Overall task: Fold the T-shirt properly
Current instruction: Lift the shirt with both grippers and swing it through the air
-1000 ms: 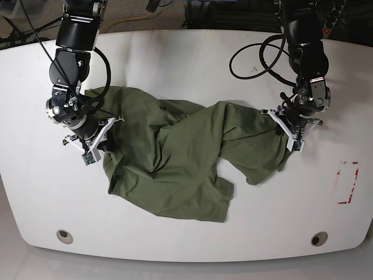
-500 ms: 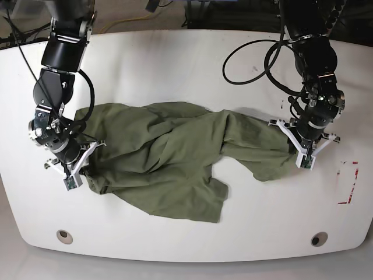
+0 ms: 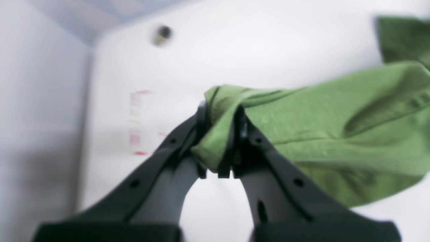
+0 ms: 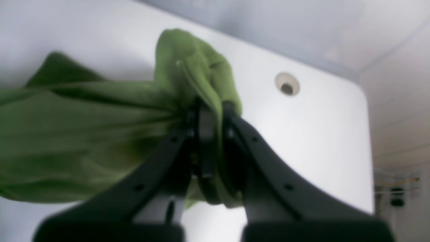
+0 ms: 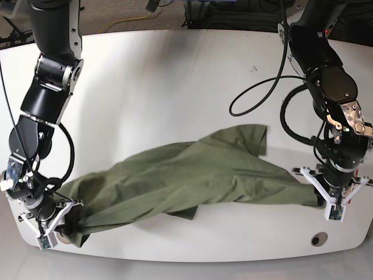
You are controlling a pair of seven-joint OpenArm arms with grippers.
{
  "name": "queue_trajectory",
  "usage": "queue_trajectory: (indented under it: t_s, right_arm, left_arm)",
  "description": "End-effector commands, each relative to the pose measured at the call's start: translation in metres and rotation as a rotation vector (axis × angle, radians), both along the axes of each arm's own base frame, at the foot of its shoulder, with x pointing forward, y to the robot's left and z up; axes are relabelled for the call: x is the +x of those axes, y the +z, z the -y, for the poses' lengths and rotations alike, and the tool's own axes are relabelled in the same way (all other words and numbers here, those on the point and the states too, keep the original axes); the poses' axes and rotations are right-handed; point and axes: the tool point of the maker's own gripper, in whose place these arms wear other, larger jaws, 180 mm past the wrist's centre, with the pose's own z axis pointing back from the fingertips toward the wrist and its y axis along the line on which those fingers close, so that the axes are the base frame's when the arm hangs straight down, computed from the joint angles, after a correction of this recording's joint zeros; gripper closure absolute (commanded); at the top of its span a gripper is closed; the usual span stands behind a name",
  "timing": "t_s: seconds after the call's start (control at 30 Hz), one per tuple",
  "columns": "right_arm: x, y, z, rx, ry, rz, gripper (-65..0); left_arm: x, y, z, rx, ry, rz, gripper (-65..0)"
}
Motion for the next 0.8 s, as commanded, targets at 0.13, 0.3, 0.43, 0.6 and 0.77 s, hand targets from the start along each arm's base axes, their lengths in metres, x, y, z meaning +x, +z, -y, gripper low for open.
queue_trajectory:
  t_s: [0.13,0.3,0.43,0.6,0.77]
  right_arm:
    - [0.028,0.119,-0.004,-0.081,0.027,0.203,0.0]
    - [0.033,0.174,-0.007,-0.115,0.031,0.290,0.0]
    - [0.032,0.207,-0.002,-0.129,0.008,0.325,0.0]
    - [0.025,0.193,0.010,-0.147,-0.011,0.294,0.0]
    - [0.007,0.132,0.016,-0.149,-0.026,0.211,0.0]
  left_arm:
    - [0.019,0.108,-0.019,0.054,0.040,0.236,-1.7]
    - [0.018,0.162,-0.034,0.083,0.085,0.327,-1.7]
    - [0.014,0.187,-0.045,0.103,0.111,0.371,-1.7]
    - [0.012,0.181,-0.046,0.105,0.119,0.351,-1.7]
    - [0.008,0.129,-0.053,0.100,0.132,0.223,-1.7]
